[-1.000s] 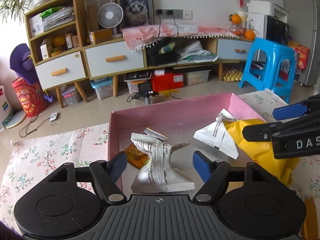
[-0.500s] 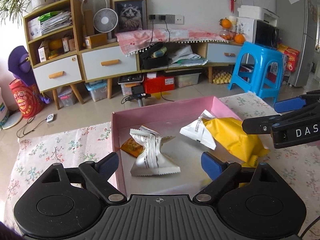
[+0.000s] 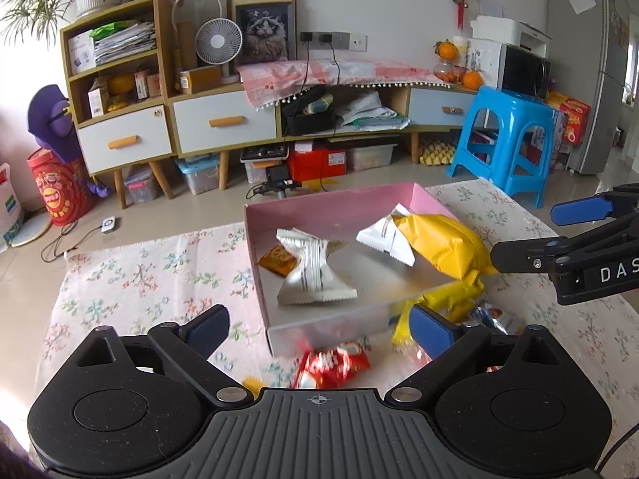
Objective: Organize snacks
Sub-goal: 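Withdraw both tools to the snack pile and reach for the next packets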
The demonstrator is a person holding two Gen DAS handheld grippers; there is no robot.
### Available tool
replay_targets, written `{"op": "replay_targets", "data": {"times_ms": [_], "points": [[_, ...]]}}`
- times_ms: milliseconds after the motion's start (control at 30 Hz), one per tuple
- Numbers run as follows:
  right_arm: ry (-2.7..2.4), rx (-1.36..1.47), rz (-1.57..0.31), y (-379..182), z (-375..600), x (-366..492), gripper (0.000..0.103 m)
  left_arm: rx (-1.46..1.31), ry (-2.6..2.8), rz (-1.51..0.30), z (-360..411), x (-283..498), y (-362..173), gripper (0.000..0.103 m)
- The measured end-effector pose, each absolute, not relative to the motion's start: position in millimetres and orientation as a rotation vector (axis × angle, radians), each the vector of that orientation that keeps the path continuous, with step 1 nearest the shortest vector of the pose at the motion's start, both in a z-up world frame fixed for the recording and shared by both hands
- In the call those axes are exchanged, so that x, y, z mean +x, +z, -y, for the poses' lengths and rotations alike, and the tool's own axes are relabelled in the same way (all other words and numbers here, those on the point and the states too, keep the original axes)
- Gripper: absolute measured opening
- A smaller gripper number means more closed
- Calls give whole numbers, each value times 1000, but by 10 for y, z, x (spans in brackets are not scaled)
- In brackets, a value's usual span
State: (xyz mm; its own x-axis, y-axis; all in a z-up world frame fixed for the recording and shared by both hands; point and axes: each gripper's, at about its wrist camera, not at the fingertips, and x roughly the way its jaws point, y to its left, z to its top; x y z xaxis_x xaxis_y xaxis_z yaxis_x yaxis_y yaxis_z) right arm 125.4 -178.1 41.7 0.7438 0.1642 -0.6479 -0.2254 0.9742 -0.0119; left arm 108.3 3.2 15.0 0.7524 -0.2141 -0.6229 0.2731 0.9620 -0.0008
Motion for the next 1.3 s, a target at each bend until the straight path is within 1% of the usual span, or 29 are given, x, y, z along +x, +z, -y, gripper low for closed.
{"op": "replay_targets", "data": {"times_ms": [100,233,567,667,867,1067,1300], "points": [[220,-85,-697,411,1750,1136,90,74,-268,-675,-100,961,154,100],[238,-69,-696,371,1730,990,91,45,-279,-681,-190,812,145,100],[247,-77,-665,206,1815,641,92,30,-308,-629,-385,412,-5,102],[237,-86,-654,119,1850,561,94,37,-313,-617,-438,322,-82,102],[252,-103,-649,-104,1953,394,94,79,-305,-586,-576,139,-242,102],[284,-130,-659,-274,1988,229,94,53,-292,-601,-730,57,-386,102],[304,-165,-678,-398,1917,133,94,78,-380,-574,-705,3,-438,102]]}}
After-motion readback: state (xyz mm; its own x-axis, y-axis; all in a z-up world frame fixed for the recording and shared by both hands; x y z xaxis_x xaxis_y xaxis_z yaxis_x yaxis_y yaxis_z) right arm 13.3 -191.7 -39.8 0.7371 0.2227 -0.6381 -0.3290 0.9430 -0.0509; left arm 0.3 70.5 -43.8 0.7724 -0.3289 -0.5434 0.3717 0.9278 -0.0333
